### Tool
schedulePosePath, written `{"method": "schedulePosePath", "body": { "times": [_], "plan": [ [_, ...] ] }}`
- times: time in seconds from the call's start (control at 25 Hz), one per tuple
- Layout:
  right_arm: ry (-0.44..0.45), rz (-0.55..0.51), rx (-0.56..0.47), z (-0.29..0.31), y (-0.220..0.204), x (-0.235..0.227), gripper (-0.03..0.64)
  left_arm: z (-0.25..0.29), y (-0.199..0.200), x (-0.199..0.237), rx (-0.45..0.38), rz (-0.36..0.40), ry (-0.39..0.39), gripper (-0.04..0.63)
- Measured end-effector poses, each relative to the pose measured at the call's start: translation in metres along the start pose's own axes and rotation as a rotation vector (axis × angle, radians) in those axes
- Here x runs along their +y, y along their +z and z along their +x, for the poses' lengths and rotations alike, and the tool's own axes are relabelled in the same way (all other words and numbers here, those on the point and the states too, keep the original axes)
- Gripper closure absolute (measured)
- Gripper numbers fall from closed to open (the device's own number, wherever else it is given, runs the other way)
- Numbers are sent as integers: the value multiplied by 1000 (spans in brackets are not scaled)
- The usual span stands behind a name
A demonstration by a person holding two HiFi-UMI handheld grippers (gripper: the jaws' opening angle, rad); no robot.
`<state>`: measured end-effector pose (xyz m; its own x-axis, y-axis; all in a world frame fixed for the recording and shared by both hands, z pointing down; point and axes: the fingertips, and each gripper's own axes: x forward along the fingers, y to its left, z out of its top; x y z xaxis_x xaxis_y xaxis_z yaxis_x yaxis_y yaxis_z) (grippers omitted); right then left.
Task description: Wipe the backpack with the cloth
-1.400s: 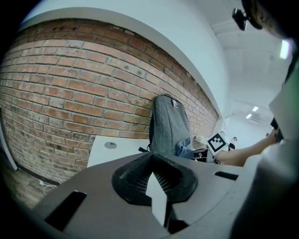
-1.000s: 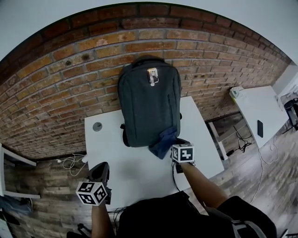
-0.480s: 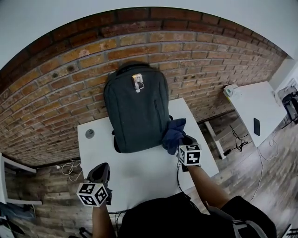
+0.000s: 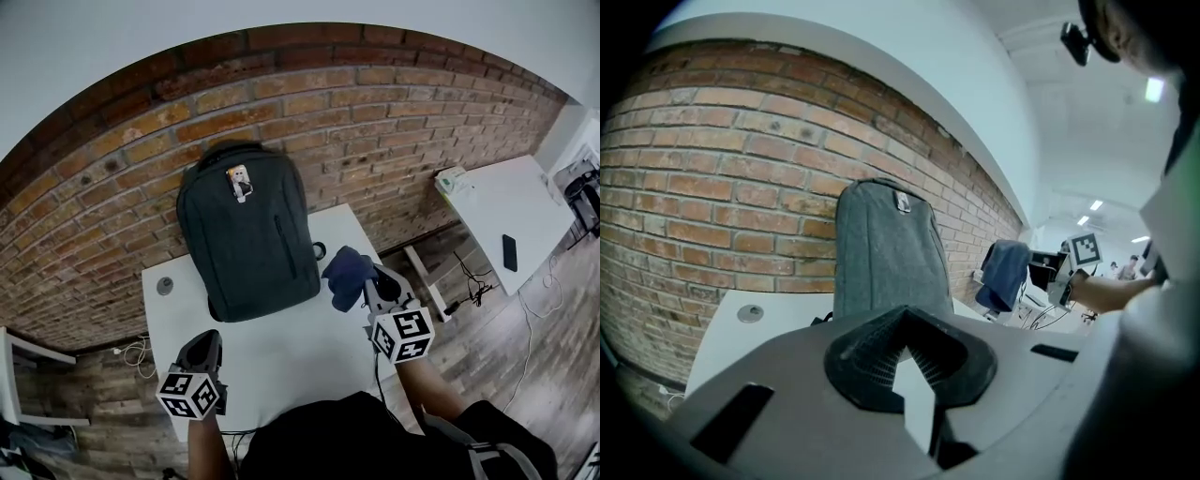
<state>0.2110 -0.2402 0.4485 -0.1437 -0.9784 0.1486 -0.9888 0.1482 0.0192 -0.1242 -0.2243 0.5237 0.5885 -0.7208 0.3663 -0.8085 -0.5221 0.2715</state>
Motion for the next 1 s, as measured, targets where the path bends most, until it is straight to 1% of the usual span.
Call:
{"method": "schedulePosePath", "body": {
  "times": [0.12,0.24,0.36,0.52,0.6,0.76,1.0],
  "plan": [
    [7,5,-14,-13,-5,-9,597,4,3,-13,-11,4,4,600],
    [13,13,11,-19,-14,-18,597,7,5,-22,-13,5,19,600],
    [34,37,25,-22,-18,-28,597,7,13,-38,-36,-1,28,600],
    [68,46,33,-25,-22,-38,597,10,23,-66,-58,29,34,600],
    [85,57,38,-25,-25,-43,597,11,20,-76,-49,31,46,600],
    [123,67,45,-29,-31,-51,597,10,3,-94,-3,25,65,600],
    [151,97,70,-43,-47,-49,597,8,-13,-103,46,20,74,600]
  ]
}}
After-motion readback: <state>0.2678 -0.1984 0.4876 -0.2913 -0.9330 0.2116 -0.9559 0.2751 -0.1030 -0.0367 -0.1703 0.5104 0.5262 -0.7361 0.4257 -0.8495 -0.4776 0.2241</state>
